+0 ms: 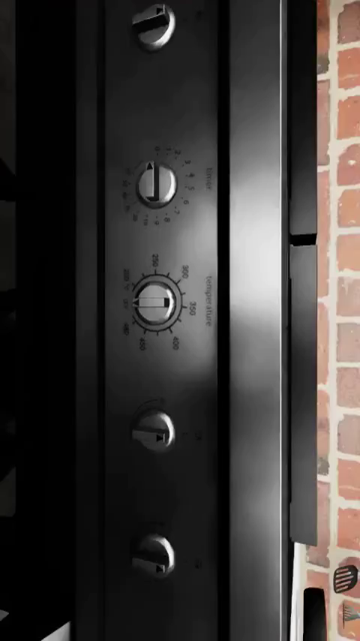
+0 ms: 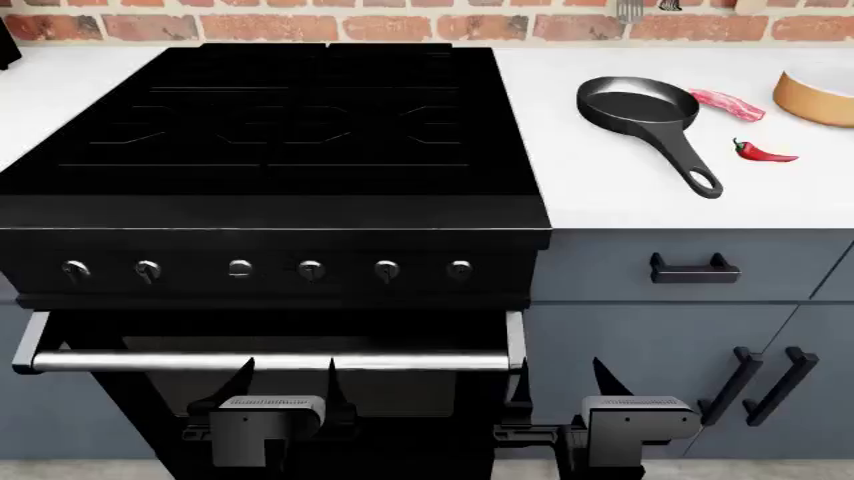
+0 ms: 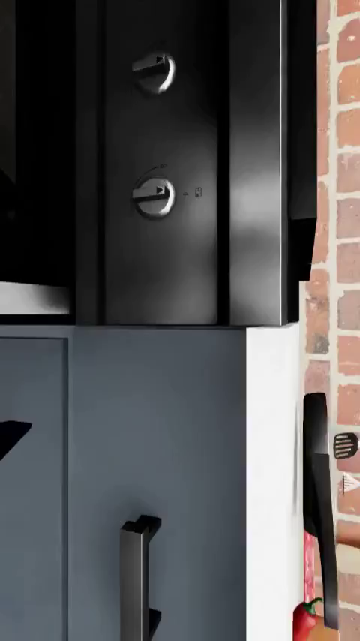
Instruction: Place both pans onto different burners. Then place the chili pepper and the bacon on different pans.
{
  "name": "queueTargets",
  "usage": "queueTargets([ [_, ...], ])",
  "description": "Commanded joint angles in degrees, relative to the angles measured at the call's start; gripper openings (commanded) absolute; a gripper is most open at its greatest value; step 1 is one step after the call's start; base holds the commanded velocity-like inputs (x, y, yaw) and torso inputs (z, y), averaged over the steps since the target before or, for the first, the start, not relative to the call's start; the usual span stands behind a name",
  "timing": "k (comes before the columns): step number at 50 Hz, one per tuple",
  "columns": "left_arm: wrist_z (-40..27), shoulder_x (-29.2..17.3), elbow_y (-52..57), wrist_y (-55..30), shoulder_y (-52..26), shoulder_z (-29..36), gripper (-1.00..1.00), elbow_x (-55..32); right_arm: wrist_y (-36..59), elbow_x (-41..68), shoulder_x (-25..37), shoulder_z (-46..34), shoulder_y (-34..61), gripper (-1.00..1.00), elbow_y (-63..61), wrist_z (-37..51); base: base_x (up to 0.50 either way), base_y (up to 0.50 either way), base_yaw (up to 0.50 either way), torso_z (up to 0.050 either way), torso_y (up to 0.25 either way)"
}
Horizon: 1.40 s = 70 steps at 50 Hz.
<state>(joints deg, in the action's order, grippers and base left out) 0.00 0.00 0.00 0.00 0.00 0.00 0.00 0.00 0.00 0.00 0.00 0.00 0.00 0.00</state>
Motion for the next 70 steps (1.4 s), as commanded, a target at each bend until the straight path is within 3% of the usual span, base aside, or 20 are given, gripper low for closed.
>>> queueTargets([
  [1, -1.1, -0.9, 0.1, 0.0, 0.0, 1.0, 1.00, -0.9, 0.0, 1.0, 0.9, -1.2, -0.1, 1.00, -0.2, 1.1, 0.00, 0.00, 0.00, 0.000, 0.000],
  [16, -3.9, -3.1, -0.1, 0.2, -0.3, 3.7, 1.00, -2.8, 0.4, 3.5, 3.1, -3.8, 0.2, 1.00, -0.1, 3.4, 0.00, 0.00, 0.00, 0.000, 0.000],
  [70, -7.6, -6.5, -1.0, 0.8, -0.7, 7.4, 1.00, -7.3, 0.6, 9.1, 6.3, -7.0, 0.9, 1.00, 1.3, 7.2, 0.00, -0.50, 0.00, 0.000, 0.000],
])
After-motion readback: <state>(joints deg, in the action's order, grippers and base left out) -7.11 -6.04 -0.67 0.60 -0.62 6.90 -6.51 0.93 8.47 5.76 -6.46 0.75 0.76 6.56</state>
